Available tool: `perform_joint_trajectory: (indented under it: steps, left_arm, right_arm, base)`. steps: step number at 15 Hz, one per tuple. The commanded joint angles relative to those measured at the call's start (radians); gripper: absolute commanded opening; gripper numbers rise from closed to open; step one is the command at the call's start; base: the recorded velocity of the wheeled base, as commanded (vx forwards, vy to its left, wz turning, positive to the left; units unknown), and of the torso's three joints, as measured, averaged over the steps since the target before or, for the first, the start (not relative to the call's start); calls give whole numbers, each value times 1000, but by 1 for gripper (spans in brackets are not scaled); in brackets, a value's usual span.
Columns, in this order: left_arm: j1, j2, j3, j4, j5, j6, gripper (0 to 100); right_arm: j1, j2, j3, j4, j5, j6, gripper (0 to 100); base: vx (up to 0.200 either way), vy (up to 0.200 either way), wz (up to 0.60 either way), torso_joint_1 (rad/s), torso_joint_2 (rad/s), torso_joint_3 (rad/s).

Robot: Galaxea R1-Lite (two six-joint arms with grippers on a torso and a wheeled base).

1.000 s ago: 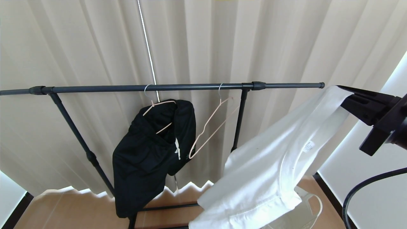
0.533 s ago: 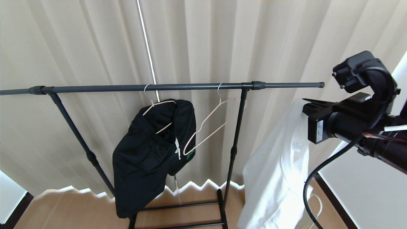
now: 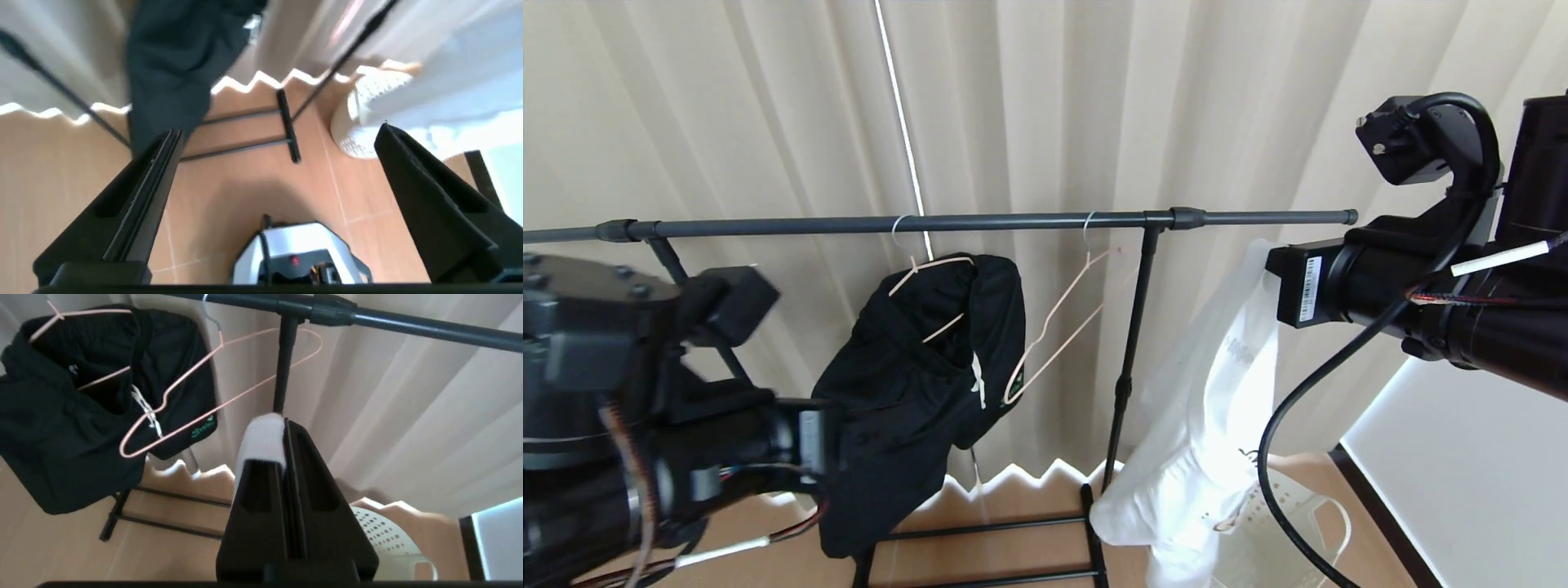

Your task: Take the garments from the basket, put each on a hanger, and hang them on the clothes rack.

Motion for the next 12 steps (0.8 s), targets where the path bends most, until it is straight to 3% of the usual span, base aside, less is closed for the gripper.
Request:
perform_joint_trajectory:
  steps: [1,3,7,12]
  left_arm:
    - [-129,232,-130,1,32,-48,100]
    - [-134,329,-254,1,-12,-65,100]
    - [-168,336,-319,-1,-196,-124,100]
    - [-207,401,-336,-76,-218,-126,100]
  right_arm:
    - [20,17,-9,-3,0,8,0]
    - [26,63,-14,-32,-6,26,0]
    - [58,116,-11,-98,-9,44,0]
    - [119,141,-14,-133,-10,66,0]
  base:
    - [0,0,0,0,0,0]
    - [0,0,0,0,0,0]
    - [0,0,0,0,0,0]
    - [0,0,0,0,0,0]
